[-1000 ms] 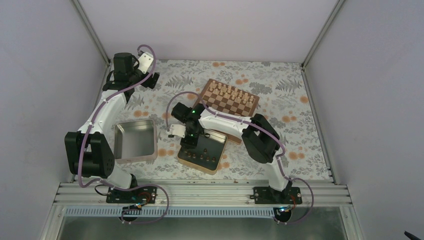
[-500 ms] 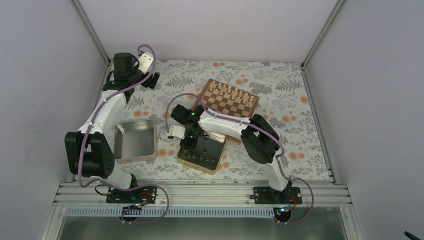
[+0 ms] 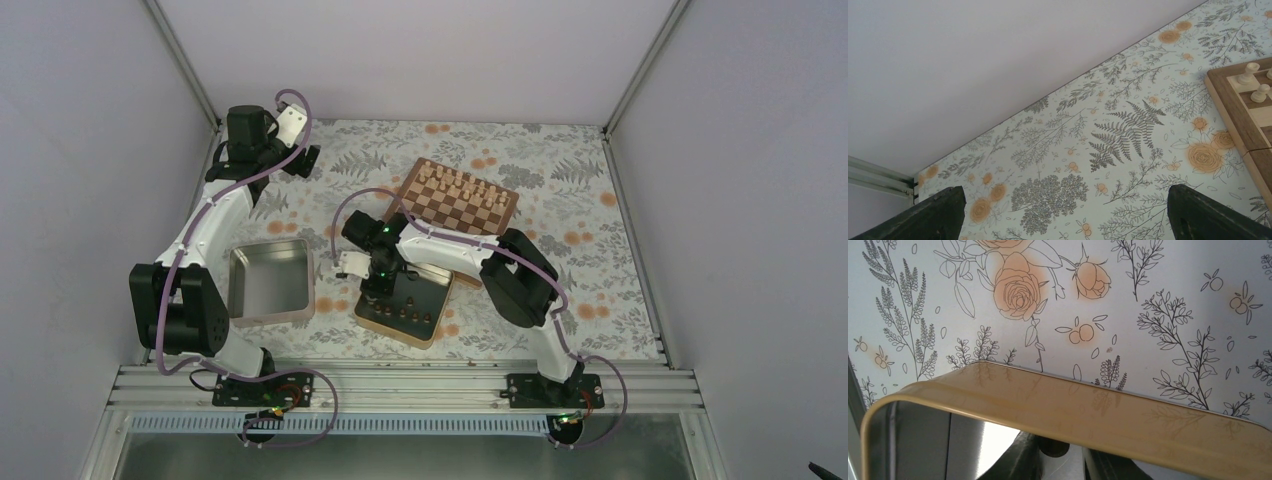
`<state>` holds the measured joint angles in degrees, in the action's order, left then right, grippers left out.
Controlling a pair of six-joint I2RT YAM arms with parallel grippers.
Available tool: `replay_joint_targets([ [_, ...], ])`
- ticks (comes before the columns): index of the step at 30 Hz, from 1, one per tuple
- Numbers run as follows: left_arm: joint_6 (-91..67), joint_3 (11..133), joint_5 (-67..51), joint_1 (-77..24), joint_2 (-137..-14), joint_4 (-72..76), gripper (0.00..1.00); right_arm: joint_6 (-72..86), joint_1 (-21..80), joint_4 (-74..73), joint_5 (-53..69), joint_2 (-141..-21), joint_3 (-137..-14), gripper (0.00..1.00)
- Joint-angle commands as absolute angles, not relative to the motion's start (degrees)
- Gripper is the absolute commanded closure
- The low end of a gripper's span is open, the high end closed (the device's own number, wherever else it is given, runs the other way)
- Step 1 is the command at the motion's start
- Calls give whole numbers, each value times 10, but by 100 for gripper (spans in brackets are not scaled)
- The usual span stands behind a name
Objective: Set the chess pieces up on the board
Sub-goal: Move the chess piece to the storage box.
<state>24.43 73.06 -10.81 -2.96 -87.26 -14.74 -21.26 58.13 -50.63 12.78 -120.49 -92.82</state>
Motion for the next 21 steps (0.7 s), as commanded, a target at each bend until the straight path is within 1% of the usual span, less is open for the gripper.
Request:
replay_joint_targets([
  [1, 240, 734, -118, -28, -863, -144, 0, -209, 587, -497, 120, -1215, -919, 78],
  [4, 240, 734, -118, -28, -863, -143, 0, -209, 588, -496, 119, -1211, -917, 83],
  [8, 240, 734, -119, -28, -864, -144, 0, -209, 584, -497, 106, -1195, -914, 86],
  [21, 239, 737, -118, -29, -864, -146, 0, -217, 577, -510, 108, -1167, -912, 88],
])
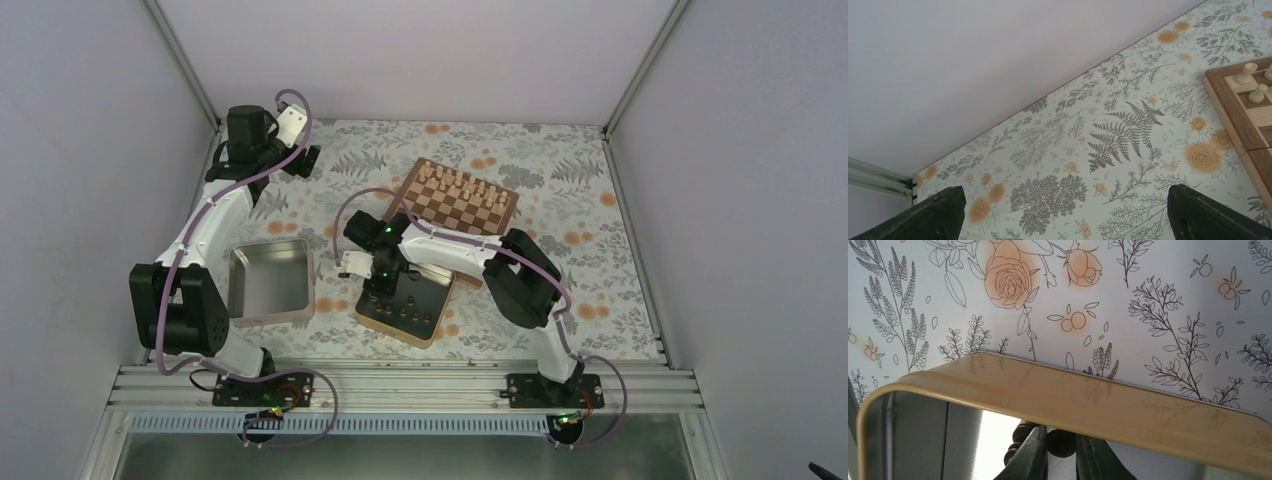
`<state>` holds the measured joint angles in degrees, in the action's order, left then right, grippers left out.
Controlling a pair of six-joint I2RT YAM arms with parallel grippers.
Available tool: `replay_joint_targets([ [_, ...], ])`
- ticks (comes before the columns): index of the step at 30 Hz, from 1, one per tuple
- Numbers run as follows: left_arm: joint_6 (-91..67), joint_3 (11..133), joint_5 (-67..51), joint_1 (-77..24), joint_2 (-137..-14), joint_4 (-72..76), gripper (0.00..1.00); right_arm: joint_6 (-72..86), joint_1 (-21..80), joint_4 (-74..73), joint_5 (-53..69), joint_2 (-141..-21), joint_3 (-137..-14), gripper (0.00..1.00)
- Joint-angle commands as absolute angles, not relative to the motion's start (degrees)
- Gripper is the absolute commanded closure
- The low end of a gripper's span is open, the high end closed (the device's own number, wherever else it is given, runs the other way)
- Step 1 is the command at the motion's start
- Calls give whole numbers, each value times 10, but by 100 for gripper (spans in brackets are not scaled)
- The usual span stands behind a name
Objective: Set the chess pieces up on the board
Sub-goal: Move the chess piece to the storage box.
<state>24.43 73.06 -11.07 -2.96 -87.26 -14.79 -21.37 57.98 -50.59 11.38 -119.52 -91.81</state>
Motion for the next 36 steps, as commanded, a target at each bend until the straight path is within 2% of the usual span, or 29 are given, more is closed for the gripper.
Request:
replay_joint_targets([
  [1, 239, 737, -119, -29, -864, -146, 0, -217, 577, -511, 107, -1165, -913, 88],
  [30, 239, 740, -117, -30, -871, -148, 0, -242, 523, -506, 47, -1158, -896, 87],
  [36, 239, 742, -118, -30, -872, -147, 0, -245, 515, -503, 36, -1158, -892, 82],
])
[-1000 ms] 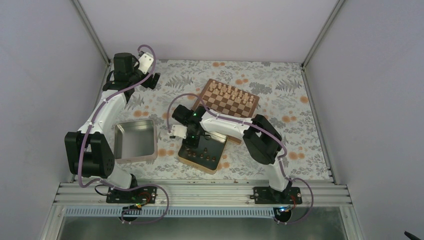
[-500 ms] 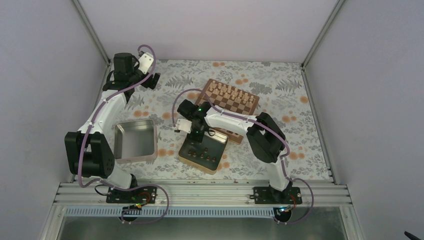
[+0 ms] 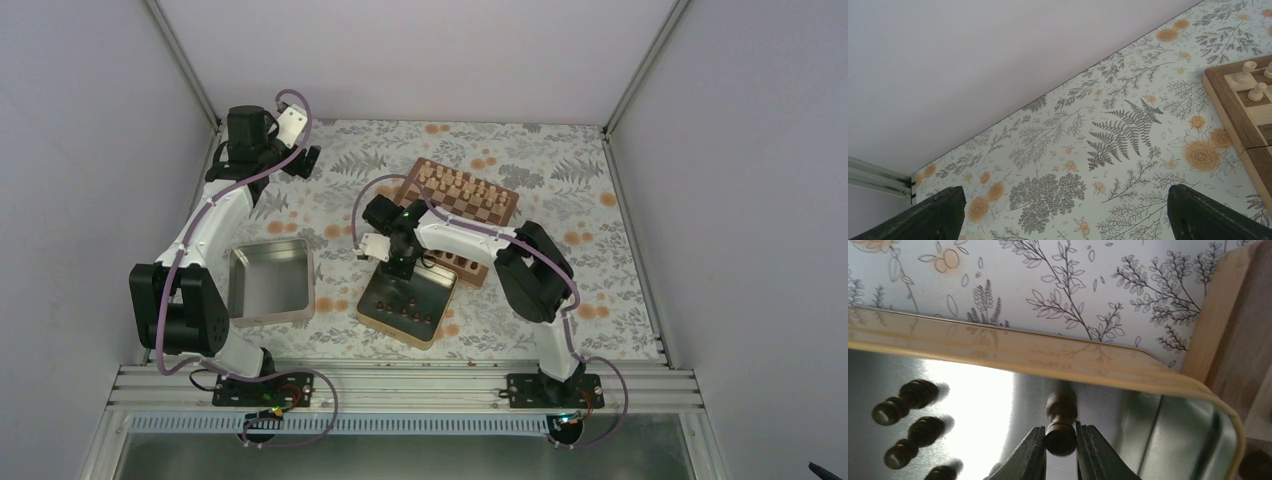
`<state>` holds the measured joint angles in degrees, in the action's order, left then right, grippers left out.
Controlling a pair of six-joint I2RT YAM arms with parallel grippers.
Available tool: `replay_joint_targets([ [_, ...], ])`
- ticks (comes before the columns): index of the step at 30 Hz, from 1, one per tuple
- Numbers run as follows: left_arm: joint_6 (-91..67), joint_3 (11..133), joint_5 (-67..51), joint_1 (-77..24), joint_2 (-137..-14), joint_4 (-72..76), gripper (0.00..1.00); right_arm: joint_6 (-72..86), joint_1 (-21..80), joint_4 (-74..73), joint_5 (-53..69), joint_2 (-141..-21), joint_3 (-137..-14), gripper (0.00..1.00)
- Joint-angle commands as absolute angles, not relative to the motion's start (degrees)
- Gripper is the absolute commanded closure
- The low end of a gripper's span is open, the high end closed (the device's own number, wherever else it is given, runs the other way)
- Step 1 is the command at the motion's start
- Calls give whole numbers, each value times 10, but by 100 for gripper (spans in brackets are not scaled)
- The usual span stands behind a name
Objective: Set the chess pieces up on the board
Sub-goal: Move the chess piece to the storage box.
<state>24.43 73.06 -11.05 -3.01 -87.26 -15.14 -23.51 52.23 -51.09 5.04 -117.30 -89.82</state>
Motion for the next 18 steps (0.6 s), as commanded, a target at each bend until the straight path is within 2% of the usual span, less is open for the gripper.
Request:
replay_joint_targets([
  [1, 239, 742, -118, -30, -872, -148, 0, -245, 514, -503, 33, -1158, -891, 79],
  [6, 240, 743, -118, -31, -873, -148, 0, -243, 514, -504, 18, -1136, -895, 55],
  [18, 241, 744, -111, -33, -873, -149, 0, -257, 559, -550, 50, -1114, -904, 59],
])
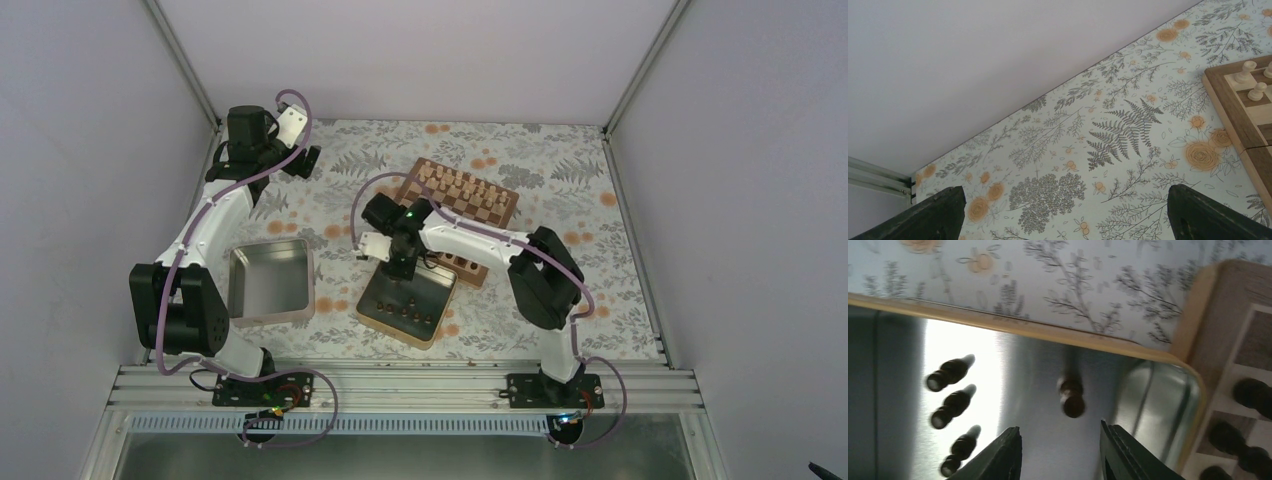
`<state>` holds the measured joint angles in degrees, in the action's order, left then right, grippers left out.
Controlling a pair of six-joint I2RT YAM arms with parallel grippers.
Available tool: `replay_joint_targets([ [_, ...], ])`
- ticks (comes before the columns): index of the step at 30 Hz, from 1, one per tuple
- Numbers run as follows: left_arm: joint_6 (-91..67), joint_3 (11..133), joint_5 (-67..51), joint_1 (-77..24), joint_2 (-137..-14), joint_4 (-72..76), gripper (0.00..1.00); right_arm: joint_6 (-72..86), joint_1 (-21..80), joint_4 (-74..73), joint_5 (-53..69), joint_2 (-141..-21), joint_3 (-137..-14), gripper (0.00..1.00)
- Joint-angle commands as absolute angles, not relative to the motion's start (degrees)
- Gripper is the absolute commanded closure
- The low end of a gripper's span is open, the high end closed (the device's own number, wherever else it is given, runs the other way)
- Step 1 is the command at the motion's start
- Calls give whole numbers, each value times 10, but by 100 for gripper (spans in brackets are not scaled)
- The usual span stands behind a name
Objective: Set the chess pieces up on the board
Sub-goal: Move the chess piece to the storage box, then pick up the chess piece from the storage box.
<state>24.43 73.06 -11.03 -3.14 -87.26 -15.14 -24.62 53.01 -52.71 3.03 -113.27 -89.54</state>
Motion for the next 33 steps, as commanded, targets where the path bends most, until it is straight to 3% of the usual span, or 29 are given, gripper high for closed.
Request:
replay_joint_targets([
  [1, 241, 744, -111, -33, -874, -149, 0, -258, 566, -553, 55, -1114, -901, 59],
  [33, 241, 739, -108, -34, -874, -147, 0, -265, 617, -506, 93, -1181, -874, 62],
])
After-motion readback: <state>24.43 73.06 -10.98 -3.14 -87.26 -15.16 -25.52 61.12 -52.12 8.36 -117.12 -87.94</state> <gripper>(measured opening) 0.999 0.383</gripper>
